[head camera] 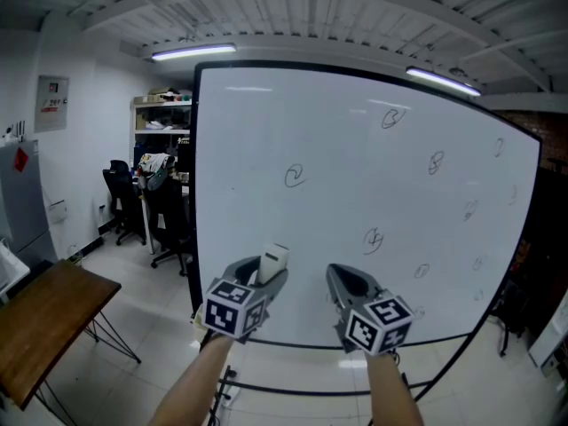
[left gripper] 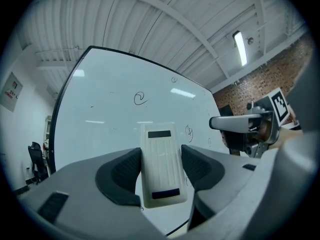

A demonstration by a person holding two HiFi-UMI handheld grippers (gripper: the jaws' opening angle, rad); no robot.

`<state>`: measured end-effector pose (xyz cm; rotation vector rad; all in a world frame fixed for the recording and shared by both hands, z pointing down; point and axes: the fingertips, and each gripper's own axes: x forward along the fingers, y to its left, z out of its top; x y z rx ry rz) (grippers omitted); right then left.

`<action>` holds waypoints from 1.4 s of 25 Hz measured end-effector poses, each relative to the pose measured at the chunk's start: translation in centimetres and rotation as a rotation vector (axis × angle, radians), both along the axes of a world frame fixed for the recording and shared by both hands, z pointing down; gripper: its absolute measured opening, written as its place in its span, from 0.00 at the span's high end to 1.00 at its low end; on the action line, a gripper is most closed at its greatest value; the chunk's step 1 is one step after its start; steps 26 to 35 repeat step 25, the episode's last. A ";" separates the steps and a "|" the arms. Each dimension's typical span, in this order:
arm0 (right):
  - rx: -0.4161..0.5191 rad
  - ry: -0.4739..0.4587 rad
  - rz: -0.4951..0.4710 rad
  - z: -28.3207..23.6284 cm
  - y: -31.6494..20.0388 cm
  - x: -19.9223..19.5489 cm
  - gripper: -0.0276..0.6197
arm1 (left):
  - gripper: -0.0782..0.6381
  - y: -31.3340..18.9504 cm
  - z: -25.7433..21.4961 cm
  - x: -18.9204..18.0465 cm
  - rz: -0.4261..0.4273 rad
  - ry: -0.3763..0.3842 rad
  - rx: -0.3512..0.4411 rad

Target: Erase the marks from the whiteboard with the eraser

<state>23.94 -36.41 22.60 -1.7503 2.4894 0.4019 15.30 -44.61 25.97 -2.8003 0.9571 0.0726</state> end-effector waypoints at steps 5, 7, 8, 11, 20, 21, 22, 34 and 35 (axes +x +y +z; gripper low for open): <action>0.009 -0.006 -0.012 -0.2 0.3 -0.3 0.97 | 0.53 0.5 0.0 -0.3 0.002 0.007 -0.003; 0.008 -0.005 -0.015 -0.2 0.3 -0.3 0.97 | 0.54 0.6 0.1 -0.3 0.004 0.008 -0.004; 0.007 -0.005 -0.016 -0.1 0.3 -0.4 0.98 | 0.54 0.6 0.1 -0.3 0.005 0.006 -0.004; 0.003 -0.004 -0.016 0.0 0.2 -0.5 0.97 | 0.54 0.7 0.3 -0.2 0.006 0.000 -0.005; -0.004 -0.007 -0.018 0.4 -0.1 -0.3 0.97 | 0.53 0.7 0.5 0.1 0.007 -0.010 -0.005; -0.005 -0.006 -0.018 0.4 -0.1 -0.3 0.97 | 0.53 0.7 0.6 0.2 0.008 -0.011 -0.005; -0.006 -0.006 -0.017 0.5 -0.2 -0.2 0.98 | 0.53 0.6 0.5 0.3 0.009 -0.012 -0.004; -0.005 -0.007 -0.018 0.4 -0.3 -0.2 0.98 | 0.53 0.6 0.4 0.5 0.012 -0.015 0.000; -0.005 -0.007 -0.018 0.4 -0.3 -0.2 0.98 | 0.53 0.6 0.4 0.5 0.012 -0.015 0.000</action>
